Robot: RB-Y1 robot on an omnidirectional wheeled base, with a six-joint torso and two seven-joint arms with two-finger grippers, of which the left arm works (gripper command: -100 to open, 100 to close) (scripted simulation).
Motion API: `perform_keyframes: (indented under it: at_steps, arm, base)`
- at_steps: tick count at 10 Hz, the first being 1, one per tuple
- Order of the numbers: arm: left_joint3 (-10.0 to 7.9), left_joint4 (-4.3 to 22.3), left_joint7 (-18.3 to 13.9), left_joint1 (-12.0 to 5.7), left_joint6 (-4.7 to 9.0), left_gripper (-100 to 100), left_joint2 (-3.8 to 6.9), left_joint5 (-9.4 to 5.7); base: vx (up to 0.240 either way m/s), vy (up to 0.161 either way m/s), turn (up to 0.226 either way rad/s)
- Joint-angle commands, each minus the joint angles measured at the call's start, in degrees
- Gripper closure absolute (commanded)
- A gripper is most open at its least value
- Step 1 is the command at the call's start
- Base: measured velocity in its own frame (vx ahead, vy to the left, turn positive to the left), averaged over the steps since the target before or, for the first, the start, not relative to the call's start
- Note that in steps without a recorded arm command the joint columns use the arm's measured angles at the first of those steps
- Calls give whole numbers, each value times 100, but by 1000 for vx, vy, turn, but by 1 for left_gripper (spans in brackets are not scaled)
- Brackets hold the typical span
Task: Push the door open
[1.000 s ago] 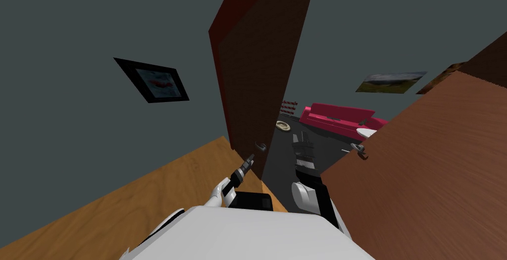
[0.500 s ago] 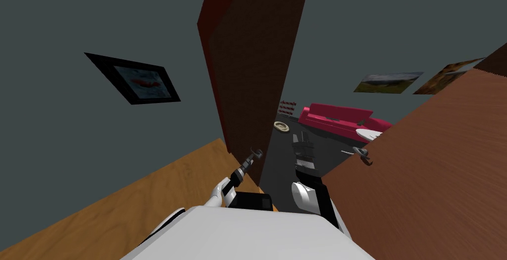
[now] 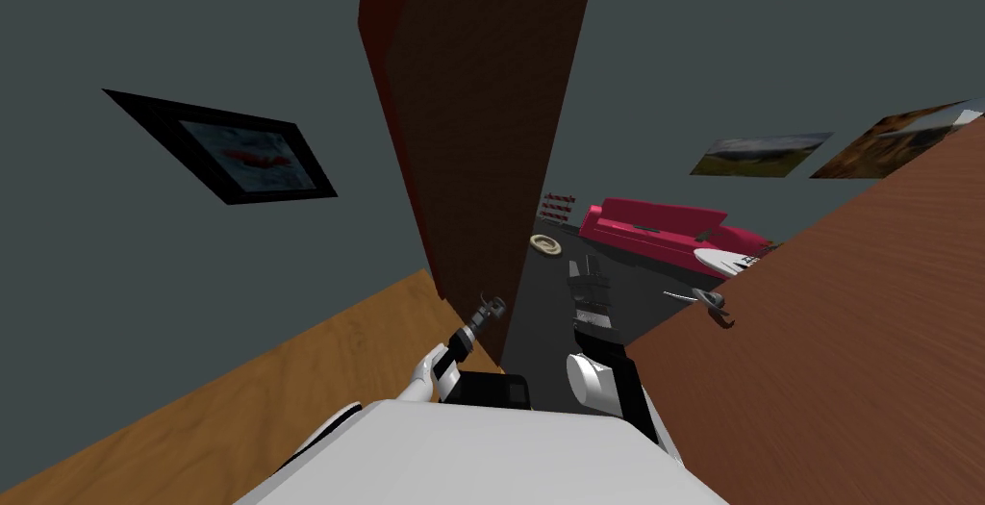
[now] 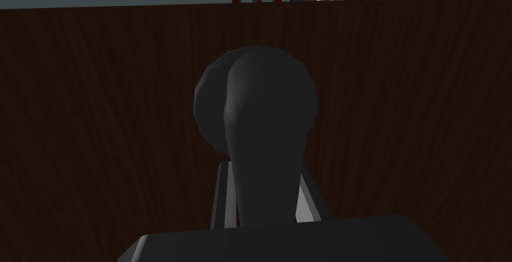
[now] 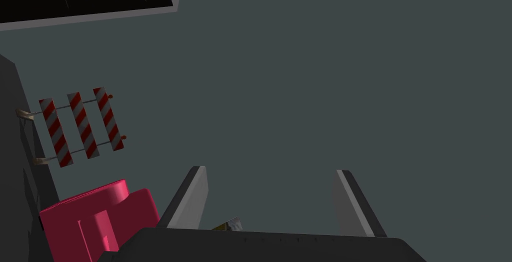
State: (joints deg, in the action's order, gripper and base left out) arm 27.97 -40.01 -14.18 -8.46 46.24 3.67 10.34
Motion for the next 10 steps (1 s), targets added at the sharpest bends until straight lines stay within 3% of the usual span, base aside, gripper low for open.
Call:
perform_keyframes:
  at_steps: [1, 4, 5, 10]
  arm:
    - [8, 7, -1, 18, 3, 100, 4, 4]
    - [8, 7, -1, 18, 3, 100, 4, 4]
    - [-81, 14, 43, -8, -15, 100, 16, -35]
    - [-333, 58, 170, -15, -29, 100, 54, -144]
  base:
    - [-9, 9, -17]
    - [0, 0, 0]
    - [86, -85, 16]
    - [113, -143, 30]
